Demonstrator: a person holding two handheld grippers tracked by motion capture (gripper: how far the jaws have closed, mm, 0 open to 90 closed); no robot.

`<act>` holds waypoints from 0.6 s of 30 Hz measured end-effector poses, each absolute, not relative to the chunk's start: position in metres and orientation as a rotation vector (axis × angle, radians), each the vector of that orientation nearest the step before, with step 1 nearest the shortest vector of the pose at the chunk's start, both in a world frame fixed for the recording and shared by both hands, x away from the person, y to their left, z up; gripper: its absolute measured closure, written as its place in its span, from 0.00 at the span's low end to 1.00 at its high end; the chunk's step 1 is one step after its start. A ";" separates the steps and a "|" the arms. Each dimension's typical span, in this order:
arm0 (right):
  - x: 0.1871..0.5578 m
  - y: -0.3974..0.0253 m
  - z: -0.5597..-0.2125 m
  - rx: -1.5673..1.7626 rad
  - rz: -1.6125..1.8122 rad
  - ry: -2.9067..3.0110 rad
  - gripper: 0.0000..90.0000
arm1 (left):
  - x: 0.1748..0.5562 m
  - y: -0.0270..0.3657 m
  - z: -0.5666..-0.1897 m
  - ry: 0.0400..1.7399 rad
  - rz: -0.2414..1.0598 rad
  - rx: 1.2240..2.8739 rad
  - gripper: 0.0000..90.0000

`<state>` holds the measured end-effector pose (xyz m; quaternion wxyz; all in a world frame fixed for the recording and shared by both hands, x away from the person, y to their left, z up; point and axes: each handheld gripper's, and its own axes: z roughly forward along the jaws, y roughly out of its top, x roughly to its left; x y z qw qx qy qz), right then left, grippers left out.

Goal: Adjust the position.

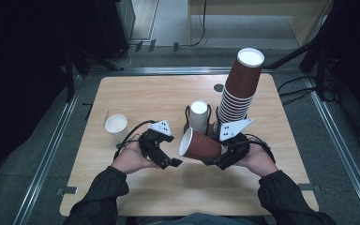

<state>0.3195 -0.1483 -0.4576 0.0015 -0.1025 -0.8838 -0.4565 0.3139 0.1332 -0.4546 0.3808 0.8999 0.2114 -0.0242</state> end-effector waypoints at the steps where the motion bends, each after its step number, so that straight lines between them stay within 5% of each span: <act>1: 0.319 -0.149 -0.457 -0.325 -1.443 -2.767 0.22 | 0.314 0.133 -0.454 0.546 -0.067 2.286 0.00; 18: 0.317 -0.133 -0.468 -0.271 -1.486 -2.695 0.22 | 0.311 0.125 -0.447 0.520 -0.130 2.182 0.00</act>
